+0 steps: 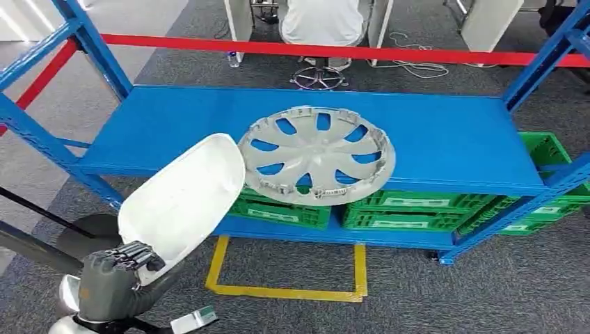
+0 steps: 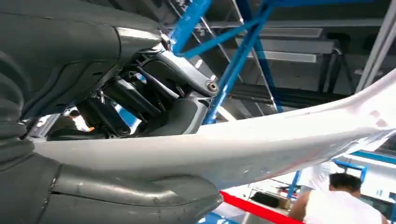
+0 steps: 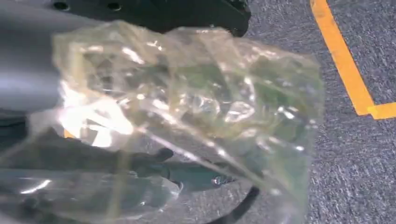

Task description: Take the parts from the cabinet and place them on the table.

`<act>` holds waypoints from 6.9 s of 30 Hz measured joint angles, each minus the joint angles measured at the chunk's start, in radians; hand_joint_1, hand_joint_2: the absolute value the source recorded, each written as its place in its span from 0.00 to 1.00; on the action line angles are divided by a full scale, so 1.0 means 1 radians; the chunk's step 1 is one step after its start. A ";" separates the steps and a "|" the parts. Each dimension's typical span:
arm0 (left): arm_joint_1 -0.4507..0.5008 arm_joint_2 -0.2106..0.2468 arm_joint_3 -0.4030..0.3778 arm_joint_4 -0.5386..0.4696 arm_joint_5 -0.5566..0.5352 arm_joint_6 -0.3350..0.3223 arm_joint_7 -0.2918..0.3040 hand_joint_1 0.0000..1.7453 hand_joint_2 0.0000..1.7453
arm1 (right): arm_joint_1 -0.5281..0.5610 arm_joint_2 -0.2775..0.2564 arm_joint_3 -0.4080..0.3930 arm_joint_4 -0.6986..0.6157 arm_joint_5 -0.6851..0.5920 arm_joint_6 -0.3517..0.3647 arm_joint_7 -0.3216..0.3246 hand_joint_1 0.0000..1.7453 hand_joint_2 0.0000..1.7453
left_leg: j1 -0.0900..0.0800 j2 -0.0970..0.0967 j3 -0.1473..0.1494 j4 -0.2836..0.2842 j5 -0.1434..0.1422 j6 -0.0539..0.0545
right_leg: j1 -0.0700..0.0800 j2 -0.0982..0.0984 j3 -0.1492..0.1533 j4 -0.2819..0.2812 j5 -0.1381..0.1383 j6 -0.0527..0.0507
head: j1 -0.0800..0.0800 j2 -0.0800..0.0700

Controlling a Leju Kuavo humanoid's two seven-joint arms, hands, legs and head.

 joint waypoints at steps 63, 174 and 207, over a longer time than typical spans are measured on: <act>-0.020 0.019 -0.023 0.016 0.045 0.000 0.044 1.00 1.00 | -0.009 -0.008 0.114 0.015 -0.089 0.019 -0.016 0.00 0.00 | 0.005 0.026 -0.073 -0.019 0.058 0.037 | -0.003 0.025 -0.104 0.240 -0.186 0.028 | 0.016 0.000; -0.059 0.025 -0.027 0.129 0.160 -0.042 -0.028 1.00 1.00 | -0.008 -0.022 0.246 0.035 -0.249 -0.057 0.016 0.00 0.00 | 0.008 0.004 -0.173 0.234 -0.029 0.001 | 0.015 0.081 0.038 -0.007 -0.036 -0.039 | 0.036 0.000; -0.134 0.024 -0.018 0.165 0.223 -0.005 -0.084 1.00 1.00 | -0.005 -0.003 0.252 0.024 -0.322 -0.050 0.047 0.00 0.00 | 0.002 -0.081 -0.109 0.065 0.057 0.022 | 0.015 0.112 0.023 -0.001 -0.030 -0.035 | 0.037 0.000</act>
